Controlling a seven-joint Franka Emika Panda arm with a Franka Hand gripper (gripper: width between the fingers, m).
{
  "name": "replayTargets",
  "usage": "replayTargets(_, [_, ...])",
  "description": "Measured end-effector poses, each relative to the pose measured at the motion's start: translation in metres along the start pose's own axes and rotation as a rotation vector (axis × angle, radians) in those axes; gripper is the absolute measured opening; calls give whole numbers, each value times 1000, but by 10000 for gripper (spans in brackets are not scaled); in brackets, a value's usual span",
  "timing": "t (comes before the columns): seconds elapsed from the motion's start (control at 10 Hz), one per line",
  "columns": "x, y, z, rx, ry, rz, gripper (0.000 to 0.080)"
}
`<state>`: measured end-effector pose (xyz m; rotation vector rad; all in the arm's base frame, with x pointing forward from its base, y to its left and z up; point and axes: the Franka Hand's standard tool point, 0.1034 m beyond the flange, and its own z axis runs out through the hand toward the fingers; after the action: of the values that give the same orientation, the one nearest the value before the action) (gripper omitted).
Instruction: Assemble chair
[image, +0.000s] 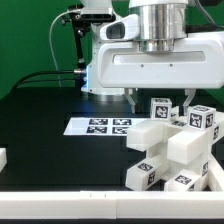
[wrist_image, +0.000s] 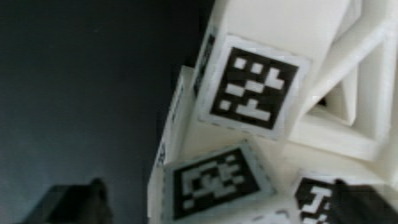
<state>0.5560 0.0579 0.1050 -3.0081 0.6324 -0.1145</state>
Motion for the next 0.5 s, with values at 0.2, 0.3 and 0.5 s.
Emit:
replayTargets(0.2, [0,0,0,1,-1,99,260])
replayTargets(0.3, [0,-1,0,1,-1,178,260])
replayTargets(0.5, [-1,-3,0,2,0,463,262])
